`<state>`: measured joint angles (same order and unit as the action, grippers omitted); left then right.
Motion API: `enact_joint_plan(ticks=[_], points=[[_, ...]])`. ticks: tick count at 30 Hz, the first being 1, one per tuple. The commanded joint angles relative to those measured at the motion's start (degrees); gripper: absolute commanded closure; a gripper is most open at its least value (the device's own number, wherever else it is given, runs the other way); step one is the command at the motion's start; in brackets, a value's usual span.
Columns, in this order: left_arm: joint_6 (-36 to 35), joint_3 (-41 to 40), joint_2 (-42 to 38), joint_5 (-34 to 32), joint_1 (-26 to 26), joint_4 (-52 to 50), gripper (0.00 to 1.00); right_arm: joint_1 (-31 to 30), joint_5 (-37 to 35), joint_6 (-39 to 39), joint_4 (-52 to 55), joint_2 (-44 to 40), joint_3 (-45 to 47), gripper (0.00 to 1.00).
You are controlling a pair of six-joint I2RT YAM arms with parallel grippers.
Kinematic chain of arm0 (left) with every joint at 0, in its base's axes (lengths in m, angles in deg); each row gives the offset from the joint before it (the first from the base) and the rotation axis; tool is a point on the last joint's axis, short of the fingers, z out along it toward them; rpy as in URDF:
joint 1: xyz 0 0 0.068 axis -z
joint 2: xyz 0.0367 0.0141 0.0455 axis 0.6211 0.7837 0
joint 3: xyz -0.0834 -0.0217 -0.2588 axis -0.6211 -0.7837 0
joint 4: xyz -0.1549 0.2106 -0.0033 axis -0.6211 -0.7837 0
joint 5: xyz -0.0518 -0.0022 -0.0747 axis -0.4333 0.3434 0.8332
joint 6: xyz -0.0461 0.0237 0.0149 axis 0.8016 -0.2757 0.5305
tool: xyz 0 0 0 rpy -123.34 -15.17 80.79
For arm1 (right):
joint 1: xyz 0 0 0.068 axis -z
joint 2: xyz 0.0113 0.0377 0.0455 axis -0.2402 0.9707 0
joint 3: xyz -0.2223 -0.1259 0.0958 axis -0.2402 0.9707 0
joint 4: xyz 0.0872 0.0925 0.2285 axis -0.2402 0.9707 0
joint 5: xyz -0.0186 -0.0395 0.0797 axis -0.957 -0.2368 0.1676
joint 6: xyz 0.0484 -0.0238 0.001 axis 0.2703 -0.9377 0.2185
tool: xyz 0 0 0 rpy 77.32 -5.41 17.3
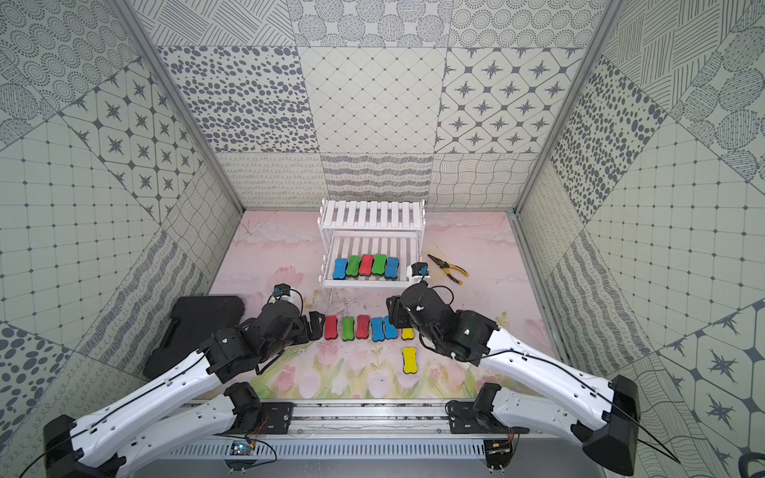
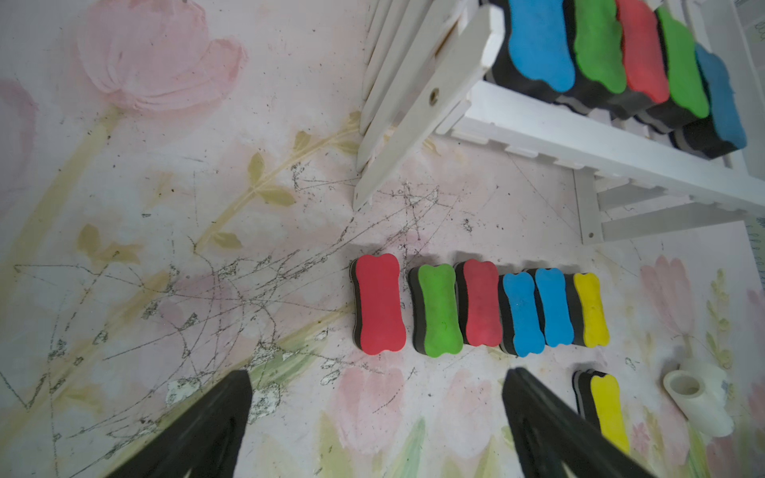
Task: Remove the whiteboard erasers from the shelf
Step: Pick up the whiteboard eraser from the shelf.
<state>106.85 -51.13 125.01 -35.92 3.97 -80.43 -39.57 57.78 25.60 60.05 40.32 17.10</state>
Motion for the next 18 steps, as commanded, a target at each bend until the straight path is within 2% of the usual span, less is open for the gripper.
enact_joint_plan(ticks=[1, 5, 9, 18], points=[[0.5, -0.2, 0.4, 1.9, -0.3, 1.7, 0.01, 4.1, -0.4, -6.3, -5.1, 5.7, -3.9, 0.40], [0.6, 0.1, 0.4, 2.5, -0.4, 1.6, 0.00, 9.3, 3.2, -5.8, -8.5, 13.4, -7.2, 0.42], [0.3, 0.4, 0.4, 2.5, -0.4, 0.9, 0.01, 10.9, 3.9, -5.6, -9.7, 19.2, -9.5, 0.42], [0.1, 0.4, 0.0, 2.5, -0.5, 0.9, 0.01, 12.8, 4.3, -4.4, -12.2, 24.0, -10.4, 0.39]])
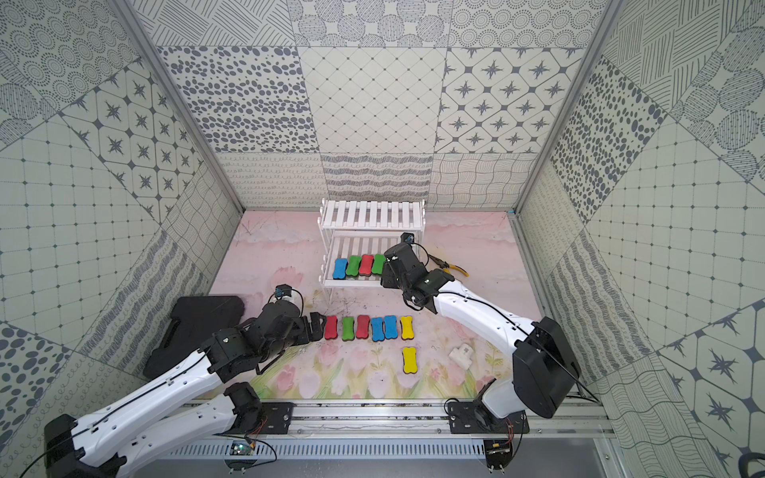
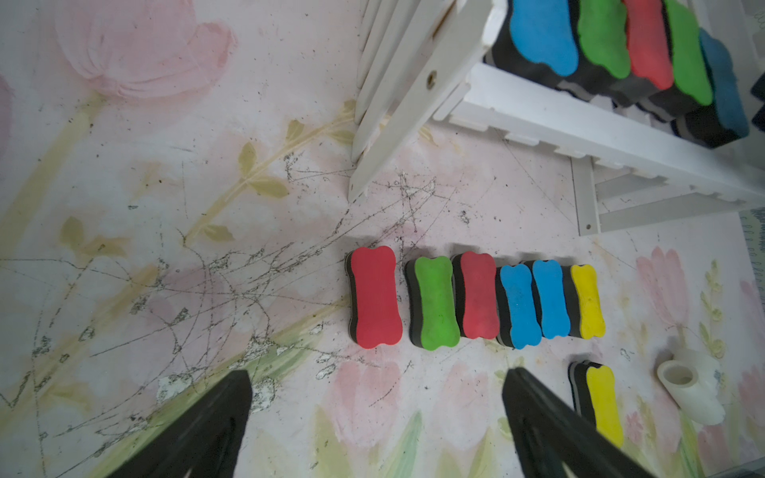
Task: Remove the whiteboard erasers from the shelf
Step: Pick up the whiteboard eraser from the shelf.
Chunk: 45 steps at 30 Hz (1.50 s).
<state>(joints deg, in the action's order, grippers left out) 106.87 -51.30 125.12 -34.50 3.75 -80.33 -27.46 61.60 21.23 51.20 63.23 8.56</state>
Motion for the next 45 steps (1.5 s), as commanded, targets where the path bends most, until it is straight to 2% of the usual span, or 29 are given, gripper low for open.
enact_joint_plan(ticks=[1, 17, 27, 34, 45], points=[[0.2, 0.6, -0.1, 1.2, -0.2, 0.8, 0.01, 0.8, 0.6, 0.0, -3.5, 1.5, -2.0, 0.39], [0.3, 0.3, -0.2, 1.1, -0.5, 0.7, 0.01, 3.1, 3.5, 0.1, -5.1, 3.6, -1.8, 0.43], [0.3, 0.3, -0.2, 1.1, -0.6, 0.9, 0.00, 4.4, 2.6, 0.4, -3.1, 3.1, -1.1, 0.52], [0.5, -0.1, 0.0, 1.3, -0.6, 1.4, 0.01, 4.2, 4.0, -0.9, -2.4, 4.0, -3.3, 0.42], [0.6, -0.5, 0.2, 1.2, -0.8, 1.7, 0.00, 3.7, 3.2, -1.9, -0.3, 6.5, -4.4, 0.44]])
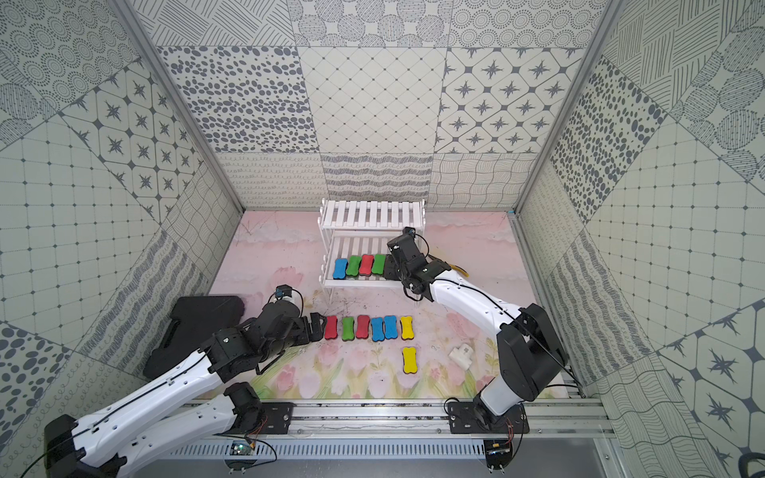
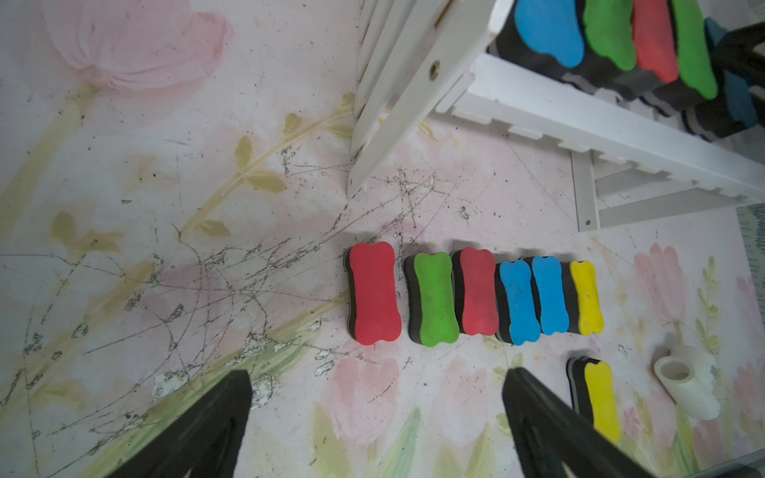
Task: Remove the whiteboard erasers from the shelf
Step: Pick up the whiteboard eraser from the shelf.
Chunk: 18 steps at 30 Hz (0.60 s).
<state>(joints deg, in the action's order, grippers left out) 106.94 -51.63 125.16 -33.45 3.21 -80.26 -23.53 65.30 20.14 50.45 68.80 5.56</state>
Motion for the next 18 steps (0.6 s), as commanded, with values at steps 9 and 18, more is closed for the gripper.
enact_joint_plan(ticks=[9, 18], points=[[0.6, -0.3, 0.1, 0.4, -0.4, 1.6, 0.00, -0.3, 0.2, -0.8, 0.4, 0.1, -1.5, 0.64], [0.4, 0.6, -0.8, 0.6, -0.4, 1.3, 0.01, -1.9, 1.7, 1.0, 1.4, -10.3, 2.5, 0.68]])
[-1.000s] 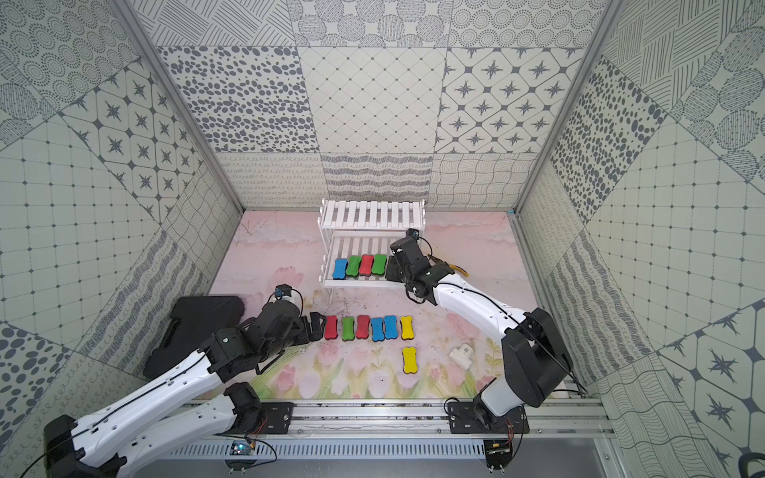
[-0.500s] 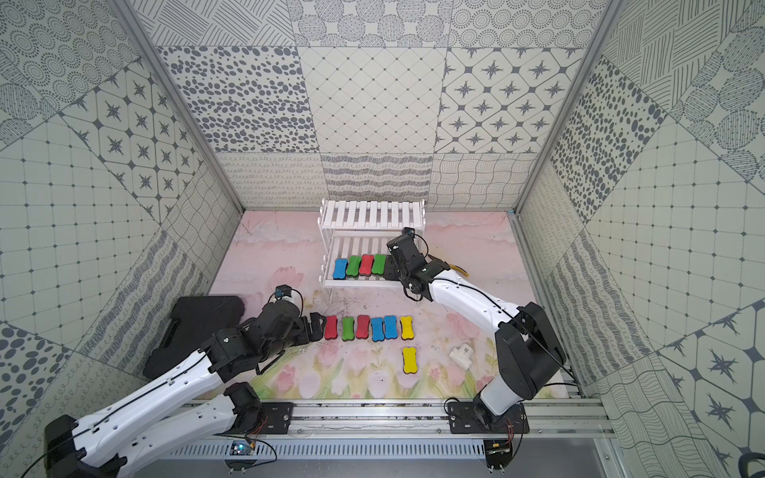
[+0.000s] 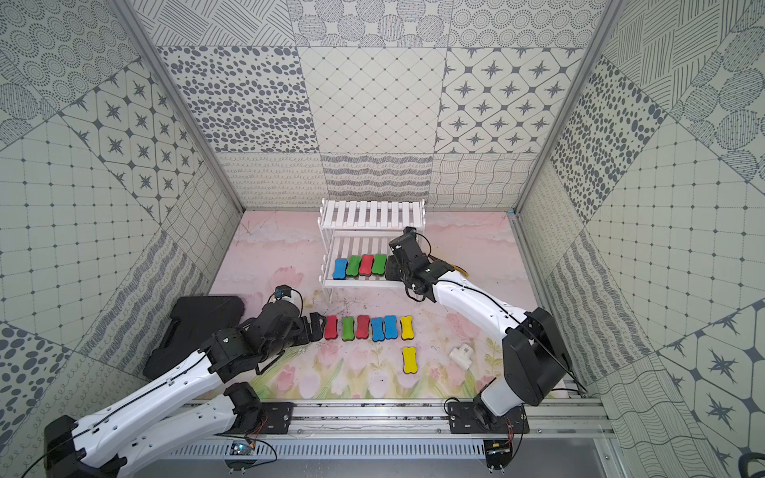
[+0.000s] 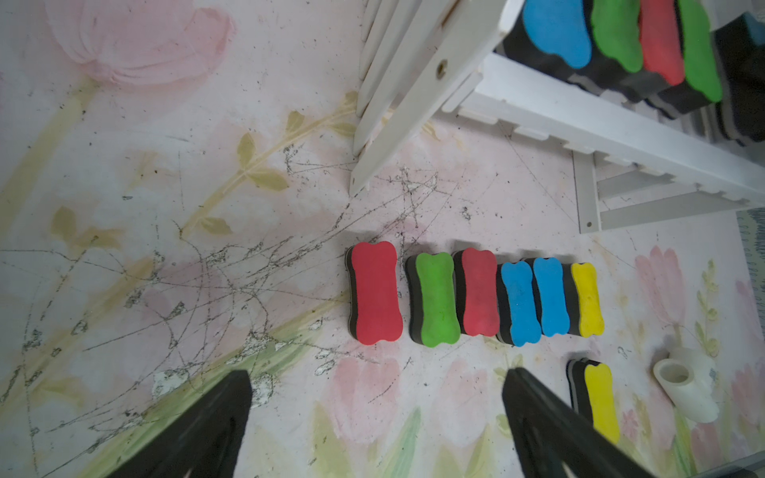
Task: Remove the whiteboard erasers from the shelf
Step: Pick up the whiteboard eraser from the shelf, then place the whiteboard eraser at the center of the board.
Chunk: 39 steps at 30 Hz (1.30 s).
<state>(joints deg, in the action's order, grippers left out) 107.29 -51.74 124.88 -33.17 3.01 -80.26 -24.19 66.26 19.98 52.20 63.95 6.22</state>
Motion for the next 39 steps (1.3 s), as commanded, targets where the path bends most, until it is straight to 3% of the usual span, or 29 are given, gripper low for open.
enact_joint_plan(ticks=[1, 10, 17, 23, 34, 39], points=[[0.0, 0.8, -0.7, 0.2, -0.3, 1.3, 0.01, -1.7, 1.2, 2.1, 0.0, -6.9, 3.1, 0.67], [0.0, 0.6, -1.2, 0.4, -0.5, 1.4, 0.00, -14.0, 0.7, 14.1, 1.6, -20.2, 19.8, 0.67], [0.6, -0.5, -1.3, 1.0, -0.6, 2.6, 0.00, -22.3, 4.4, 25.8, -1.7, -20.4, 31.7, 0.67], [1.1, -1.5, -0.2, 1.9, -0.6, 3.7, 0.01, -25.9, 4.1, 27.6, -2.6, -18.4, 32.8, 0.66], [1.3, -1.3, -0.2, 2.1, -0.5, 2.9, 0.00, -25.9, 0.6, 27.7, -3.1, -10.6, 31.0, 0.65], [1.3, -1.5, -0.7, 2.1, -0.6, 2.6, 0.01, -25.9, -0.8, 27.1, -3.0, -9.8, 30.2, 0.56]])
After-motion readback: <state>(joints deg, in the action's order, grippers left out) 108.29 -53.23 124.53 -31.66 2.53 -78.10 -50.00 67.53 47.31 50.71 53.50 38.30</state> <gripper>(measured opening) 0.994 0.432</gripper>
